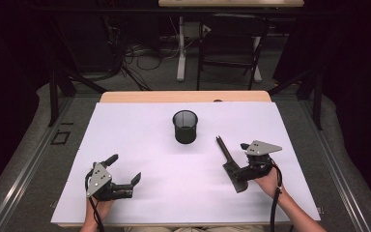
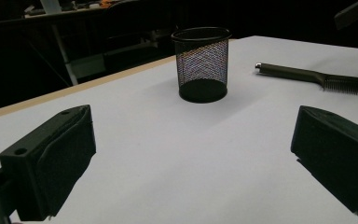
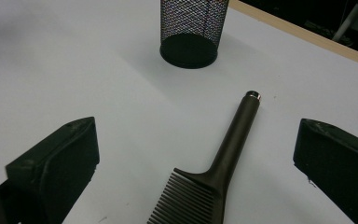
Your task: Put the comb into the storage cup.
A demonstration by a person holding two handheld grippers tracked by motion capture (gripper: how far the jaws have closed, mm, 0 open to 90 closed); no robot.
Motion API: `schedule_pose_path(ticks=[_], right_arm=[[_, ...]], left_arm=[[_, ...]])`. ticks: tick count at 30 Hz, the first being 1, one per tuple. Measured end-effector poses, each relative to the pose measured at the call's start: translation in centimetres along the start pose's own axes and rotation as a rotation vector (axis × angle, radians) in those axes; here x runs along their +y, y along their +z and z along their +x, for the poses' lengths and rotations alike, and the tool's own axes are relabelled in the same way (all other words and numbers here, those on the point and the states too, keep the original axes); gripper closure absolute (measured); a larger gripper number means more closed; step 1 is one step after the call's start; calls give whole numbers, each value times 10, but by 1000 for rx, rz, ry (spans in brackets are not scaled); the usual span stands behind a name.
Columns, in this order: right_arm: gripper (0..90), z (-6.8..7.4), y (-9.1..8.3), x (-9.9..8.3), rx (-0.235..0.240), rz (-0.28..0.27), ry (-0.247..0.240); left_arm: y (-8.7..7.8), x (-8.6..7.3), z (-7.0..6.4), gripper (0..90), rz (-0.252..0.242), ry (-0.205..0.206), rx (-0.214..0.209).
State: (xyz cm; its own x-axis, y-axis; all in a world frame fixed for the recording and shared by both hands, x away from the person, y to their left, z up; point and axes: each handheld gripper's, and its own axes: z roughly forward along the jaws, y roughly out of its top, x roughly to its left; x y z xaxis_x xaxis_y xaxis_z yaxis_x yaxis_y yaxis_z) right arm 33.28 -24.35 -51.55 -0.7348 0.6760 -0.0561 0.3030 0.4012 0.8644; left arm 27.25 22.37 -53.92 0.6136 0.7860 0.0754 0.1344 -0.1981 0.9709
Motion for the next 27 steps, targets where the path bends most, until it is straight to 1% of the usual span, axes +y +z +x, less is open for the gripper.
schedule_pose_path(ticks=[5,7,9,14,21,27], right_arm=[[0,-3,7,7,3,-2,-6],[0,-5,9,10,3,-2,-13],[0,-7,11,12,-1,-3,-17],[0,-12,16,17,-5,2,-14],[0,-15,23,19,-15,21,-21],[0,-21,29,23,-22,24,-23]], left_arm=[[2,0,0,0,7,8,-9],[2,0,0,0,10,11,-6],[3,0,1,0,9,4,-7],[5,0,1,0,13,9,-11],[6,0,2,0,18,7,-16],[7,0,1,0,20,4,-15]])
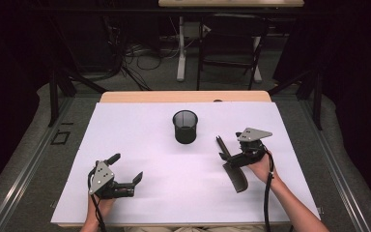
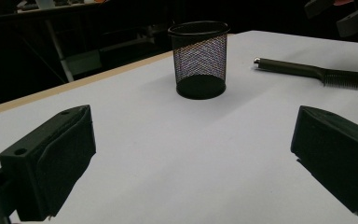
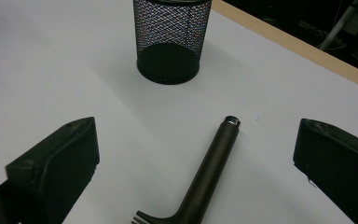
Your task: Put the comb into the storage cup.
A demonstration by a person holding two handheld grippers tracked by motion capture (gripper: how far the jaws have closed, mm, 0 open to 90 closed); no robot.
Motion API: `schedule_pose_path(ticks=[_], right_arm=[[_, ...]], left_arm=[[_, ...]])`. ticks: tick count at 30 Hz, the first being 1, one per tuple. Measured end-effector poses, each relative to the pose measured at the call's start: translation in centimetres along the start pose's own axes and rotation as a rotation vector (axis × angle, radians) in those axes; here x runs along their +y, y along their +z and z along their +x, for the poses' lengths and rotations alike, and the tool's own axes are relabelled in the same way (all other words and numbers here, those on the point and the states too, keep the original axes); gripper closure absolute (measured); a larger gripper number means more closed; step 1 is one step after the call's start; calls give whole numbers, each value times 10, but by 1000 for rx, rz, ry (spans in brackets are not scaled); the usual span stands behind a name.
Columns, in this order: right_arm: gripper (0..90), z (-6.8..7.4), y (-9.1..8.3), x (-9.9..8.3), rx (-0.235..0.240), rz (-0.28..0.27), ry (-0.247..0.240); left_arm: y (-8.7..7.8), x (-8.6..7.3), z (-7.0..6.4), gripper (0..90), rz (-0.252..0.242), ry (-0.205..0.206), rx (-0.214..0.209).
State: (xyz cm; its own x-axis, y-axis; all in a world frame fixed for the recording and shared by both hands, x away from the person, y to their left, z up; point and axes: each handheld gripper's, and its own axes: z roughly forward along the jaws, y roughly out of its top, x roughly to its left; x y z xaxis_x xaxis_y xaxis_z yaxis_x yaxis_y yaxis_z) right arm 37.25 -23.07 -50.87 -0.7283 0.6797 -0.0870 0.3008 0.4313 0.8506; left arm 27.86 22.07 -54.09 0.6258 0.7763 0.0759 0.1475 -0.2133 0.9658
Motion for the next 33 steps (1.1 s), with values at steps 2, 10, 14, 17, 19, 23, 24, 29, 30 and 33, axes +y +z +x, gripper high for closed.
schedule_pose_path(ticks=[2,10,14,17,19,23,24,29,30,33], right_arm=[[0,-2,3,1,-3,2,2],[0,-8,11,5,1,11,6],[0,-12,16,8,3,14,7],[0,-14,20,9,17,25,13],[0,-16,22,10,22,25,18],[0,-19,26,13,26,22,20],[0,-20,27,14,27,25,19],[0,-23,31,17,38,32,19],[0,-24,32,18,37,33,20],[0,-26,34,20,36,34,21]], left_arm=[[0,0,0,0,0,0,-1],[0,0,0,0,1,0,0],[1,0,0,0,2,4,-1],[1,0,0,0,3,3,-2],[1,0,0,0,4,3,-2],[1,0,0,0,3,4,-1],[1,0,0,0,2,3,-2],[1,0,1,0,4,6,0],[1,-1,1,0,4,3,-1],[1,0,1,0,5,7,-1]])
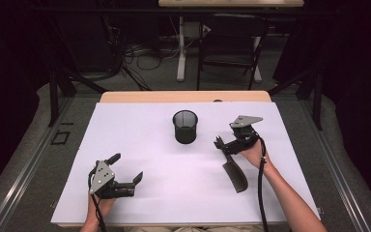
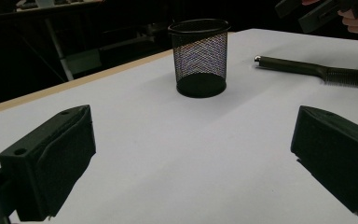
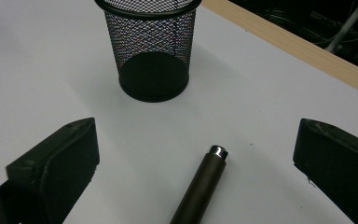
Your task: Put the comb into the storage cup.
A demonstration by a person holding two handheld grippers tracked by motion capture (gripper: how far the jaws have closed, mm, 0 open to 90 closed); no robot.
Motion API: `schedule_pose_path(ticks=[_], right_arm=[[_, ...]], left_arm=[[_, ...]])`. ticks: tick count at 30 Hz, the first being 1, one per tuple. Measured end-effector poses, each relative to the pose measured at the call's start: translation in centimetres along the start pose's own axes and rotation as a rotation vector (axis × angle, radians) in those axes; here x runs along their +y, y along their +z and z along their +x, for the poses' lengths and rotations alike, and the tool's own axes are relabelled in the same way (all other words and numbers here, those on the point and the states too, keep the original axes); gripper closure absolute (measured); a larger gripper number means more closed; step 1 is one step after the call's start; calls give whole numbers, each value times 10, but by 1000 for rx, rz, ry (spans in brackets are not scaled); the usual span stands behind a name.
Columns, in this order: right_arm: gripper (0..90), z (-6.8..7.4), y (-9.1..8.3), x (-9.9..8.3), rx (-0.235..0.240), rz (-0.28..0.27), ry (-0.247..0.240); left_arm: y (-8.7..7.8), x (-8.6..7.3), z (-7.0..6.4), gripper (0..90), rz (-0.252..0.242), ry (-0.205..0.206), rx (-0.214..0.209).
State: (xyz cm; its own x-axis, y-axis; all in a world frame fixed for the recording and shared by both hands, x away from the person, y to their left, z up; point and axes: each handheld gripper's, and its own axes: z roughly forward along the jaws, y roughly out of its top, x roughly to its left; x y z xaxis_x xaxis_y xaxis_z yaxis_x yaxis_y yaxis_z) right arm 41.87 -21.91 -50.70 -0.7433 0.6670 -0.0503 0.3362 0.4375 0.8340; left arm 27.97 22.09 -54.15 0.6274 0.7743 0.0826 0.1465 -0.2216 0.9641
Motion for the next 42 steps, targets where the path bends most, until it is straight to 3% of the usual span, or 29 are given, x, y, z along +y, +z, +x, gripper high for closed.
schedule_pose_path(ticks=[6,11,15,24,32,42], right_arm=[[32,0,6,3,18,22,-17],[167,0,9,6,13,25,-27],[390,1,11,7,8,35,-42],[898,4,22,5,40,118,-136],[900,3,33,1,27,171,-148],[900,1,45,-5,10,199,-153]], left_arm=[[0,0,0,0,2,-5,-1],[0,0,0,0,3,-2,-1],[0,-1,0,0,4,-4,1],[1,-1,0,0,7,-5,-2],[1,-1,0,0,10,-6,-2],[1,-1,0,0,12,-7,3]])
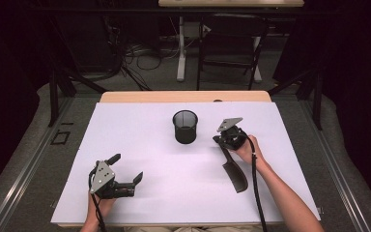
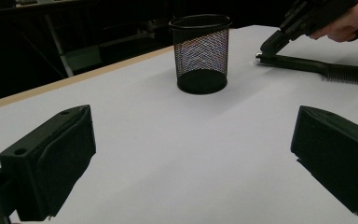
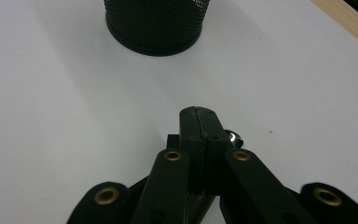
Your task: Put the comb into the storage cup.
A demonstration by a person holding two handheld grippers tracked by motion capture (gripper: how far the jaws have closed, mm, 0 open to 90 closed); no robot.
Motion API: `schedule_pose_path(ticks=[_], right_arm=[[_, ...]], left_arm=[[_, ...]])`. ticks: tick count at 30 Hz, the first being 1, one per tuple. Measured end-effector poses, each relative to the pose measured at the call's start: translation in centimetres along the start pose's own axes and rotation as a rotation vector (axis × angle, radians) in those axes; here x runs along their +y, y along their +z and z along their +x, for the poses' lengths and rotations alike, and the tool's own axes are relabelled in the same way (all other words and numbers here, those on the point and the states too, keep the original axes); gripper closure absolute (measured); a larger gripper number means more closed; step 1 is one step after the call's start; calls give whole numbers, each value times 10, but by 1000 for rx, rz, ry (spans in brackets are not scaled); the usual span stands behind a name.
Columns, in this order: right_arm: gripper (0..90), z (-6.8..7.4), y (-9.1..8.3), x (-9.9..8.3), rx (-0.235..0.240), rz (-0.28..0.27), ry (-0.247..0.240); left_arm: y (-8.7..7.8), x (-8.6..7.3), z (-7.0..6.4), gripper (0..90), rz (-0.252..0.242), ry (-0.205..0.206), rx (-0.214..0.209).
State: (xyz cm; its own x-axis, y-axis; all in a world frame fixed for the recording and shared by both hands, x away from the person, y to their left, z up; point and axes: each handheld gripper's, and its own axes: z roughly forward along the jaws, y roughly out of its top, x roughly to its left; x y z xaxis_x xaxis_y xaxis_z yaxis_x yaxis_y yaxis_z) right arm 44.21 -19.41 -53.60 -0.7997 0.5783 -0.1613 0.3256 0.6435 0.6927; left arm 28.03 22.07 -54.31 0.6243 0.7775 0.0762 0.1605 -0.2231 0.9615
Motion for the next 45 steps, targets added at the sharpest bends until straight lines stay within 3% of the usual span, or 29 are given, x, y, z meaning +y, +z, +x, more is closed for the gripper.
schedule_pose_path(ticks=[11,39,45], right_arm=[[900,1,9,1,-48,33,-38],[900,-21,6,-9,-112,87,59],[900,-23,7,-11,-118,123,60]], left_arm=[[0,0,0,0,4,1,-1],[0,0,0,0,7,2,-4],[1,-1,0,0,8,2,-5]])
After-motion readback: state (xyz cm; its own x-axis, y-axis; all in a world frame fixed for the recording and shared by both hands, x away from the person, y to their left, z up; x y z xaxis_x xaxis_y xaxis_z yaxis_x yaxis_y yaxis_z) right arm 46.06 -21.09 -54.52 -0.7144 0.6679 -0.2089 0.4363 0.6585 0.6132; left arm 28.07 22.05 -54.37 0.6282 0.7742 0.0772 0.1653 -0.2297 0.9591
